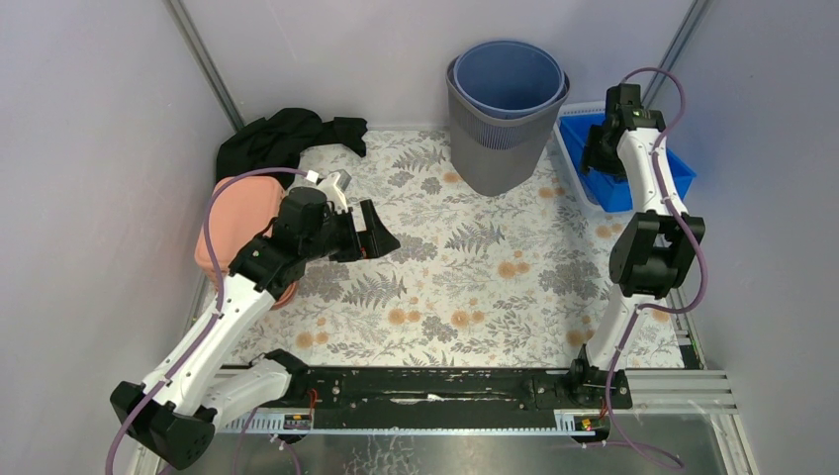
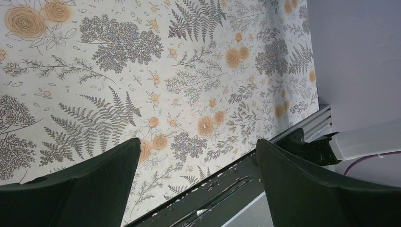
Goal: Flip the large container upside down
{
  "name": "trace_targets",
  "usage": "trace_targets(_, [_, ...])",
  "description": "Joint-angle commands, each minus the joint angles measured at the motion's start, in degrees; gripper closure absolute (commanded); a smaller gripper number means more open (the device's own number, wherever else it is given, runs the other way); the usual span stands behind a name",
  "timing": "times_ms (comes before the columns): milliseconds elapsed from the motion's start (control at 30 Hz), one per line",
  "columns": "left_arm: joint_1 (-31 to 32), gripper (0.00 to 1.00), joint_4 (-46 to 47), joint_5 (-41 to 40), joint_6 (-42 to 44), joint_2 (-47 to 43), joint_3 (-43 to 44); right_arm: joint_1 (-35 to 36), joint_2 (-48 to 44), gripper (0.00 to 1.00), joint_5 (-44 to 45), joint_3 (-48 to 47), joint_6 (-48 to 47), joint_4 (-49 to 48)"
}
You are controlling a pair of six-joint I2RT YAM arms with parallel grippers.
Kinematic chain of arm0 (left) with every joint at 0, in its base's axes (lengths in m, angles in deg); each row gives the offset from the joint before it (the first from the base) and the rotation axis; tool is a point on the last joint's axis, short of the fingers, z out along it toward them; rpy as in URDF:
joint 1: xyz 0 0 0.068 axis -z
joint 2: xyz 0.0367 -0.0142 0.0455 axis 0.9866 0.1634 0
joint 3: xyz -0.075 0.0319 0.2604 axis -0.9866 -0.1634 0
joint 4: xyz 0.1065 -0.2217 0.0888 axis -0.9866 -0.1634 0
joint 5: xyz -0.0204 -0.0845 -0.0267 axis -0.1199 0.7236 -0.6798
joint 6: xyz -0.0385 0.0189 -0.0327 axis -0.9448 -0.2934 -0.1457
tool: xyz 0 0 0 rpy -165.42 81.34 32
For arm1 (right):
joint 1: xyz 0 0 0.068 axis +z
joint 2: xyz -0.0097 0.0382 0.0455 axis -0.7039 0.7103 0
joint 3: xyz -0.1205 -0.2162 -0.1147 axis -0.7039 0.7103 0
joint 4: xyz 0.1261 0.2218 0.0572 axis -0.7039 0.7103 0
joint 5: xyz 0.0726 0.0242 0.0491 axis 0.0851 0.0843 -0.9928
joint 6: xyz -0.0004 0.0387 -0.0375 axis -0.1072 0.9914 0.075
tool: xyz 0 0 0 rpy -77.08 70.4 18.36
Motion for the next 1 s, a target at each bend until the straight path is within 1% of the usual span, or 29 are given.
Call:
trace_targets(0, [0.38,0.0,1.34,0.14,1.21,-0.72,1.15,0.0,-0.05,0.35,-2.32,0.49,-0.09,-0.52])
trace_targets(100, [0.38,0.0,1.34,0.17,1.21,-0.76,1.26,0.09,-0.09,0.4,-3.52,0.82,0.38,-0.43])
trace_targets(167, [0.38,0.0,1.38,0.16,1.21,-0.84,1.26,0.09,-0.21,0.46,-3.9,1.2,0.55,-0.44])
trace_targets(233, [0.39,0.0,1.34,0.18,1.21,-0.86,1.26,0.18,-0.16,0.53,-4.12,1.26,0.66,-0.29])
trace_targets(300, [0.42,0.0,1.34,0.18,1.21,-1.02,1.26,0.18,0.31,0.63,-4.08,0.91,0.66,0.42])
trace_targets(400, [0.38,0.0,1.14,0.26,1.43,-1.12,1.57,0.18,1.64,0.72,-3.67,-0.17,0.66,1.82])
trace_targets(733, [0.4,0.0,0.11,0.54,2.35,-0.34,3.78,0.18,5.95,0.72,-4.08,-1.41,0.92,4.92])
trace_targets(767, [0.38,0.0,0.04,0.57,2.36,-0.33,3.91,0.18,6.12,0.75,-4.16,-1.55,0.92,4.94])
trace_targets(900, [0.38,0.0,-0.06,0.51,2.19,-0.58,4.14,0.18,7.17,0.96,-3.41,-4.08,1.01,6.43])
trace_targets(933, [0.38,0.0,-0.07,0.41,2.18,-0.63,4.18,0.18,7.37,1.0,-3.15,-4.96,1.06,6.84])
trace_targets(967, [0.34,0.0,-0.06,0.39,2.12,-0.75,4.1,0.18,7.35,1.0,-2.96,-6.02,1.16,7.27])
